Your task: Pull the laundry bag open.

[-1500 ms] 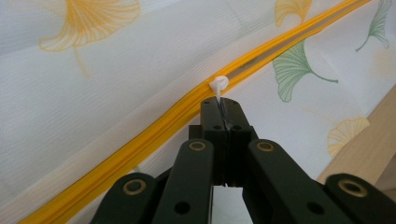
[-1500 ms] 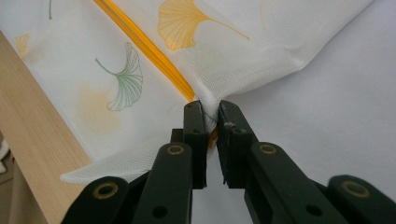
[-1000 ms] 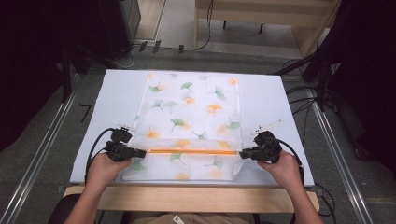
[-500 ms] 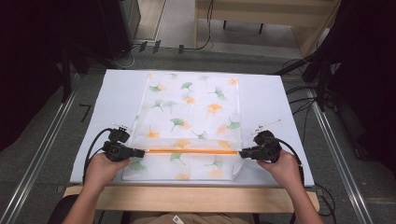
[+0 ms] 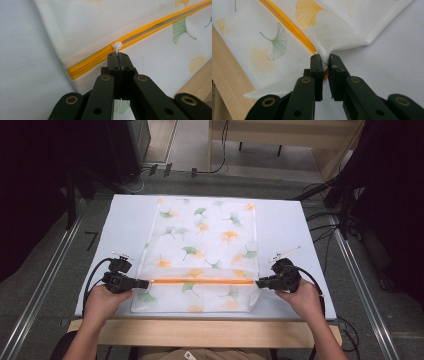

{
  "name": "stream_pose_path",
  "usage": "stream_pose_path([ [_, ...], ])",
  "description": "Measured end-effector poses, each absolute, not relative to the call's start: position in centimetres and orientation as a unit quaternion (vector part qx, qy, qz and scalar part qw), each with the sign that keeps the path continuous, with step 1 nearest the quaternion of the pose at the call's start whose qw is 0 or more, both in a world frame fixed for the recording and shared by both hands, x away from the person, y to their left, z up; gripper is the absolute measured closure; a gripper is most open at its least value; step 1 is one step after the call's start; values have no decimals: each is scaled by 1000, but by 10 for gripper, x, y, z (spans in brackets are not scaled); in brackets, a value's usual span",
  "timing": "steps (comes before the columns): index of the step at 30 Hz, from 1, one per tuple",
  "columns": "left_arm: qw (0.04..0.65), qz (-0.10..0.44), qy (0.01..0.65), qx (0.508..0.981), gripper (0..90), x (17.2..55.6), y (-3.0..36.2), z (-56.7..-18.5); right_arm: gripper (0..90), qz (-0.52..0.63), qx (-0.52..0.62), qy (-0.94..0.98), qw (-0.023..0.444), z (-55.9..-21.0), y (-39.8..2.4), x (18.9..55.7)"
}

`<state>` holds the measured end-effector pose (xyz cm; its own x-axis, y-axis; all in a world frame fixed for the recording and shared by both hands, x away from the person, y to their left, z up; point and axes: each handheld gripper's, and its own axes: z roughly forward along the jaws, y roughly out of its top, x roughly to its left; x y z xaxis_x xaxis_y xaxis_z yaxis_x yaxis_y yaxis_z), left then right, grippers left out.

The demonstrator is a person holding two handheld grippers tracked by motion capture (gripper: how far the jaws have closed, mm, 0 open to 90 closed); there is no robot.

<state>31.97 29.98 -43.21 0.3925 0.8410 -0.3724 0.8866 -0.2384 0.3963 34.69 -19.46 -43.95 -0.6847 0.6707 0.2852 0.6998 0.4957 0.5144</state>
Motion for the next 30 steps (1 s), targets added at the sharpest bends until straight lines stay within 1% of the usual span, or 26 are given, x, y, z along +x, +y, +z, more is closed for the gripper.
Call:
stream_pose_path([
  [20, 281, -44, 555, 781, 900, 320, 309, -432, 847, -307, -392, -867, 27, -440, -192, 350],
  [30, 283, -41, 558, 779, 900, 319, 309, -431, 848, -307, -408, -860, 15, -441, -202, 354],
])
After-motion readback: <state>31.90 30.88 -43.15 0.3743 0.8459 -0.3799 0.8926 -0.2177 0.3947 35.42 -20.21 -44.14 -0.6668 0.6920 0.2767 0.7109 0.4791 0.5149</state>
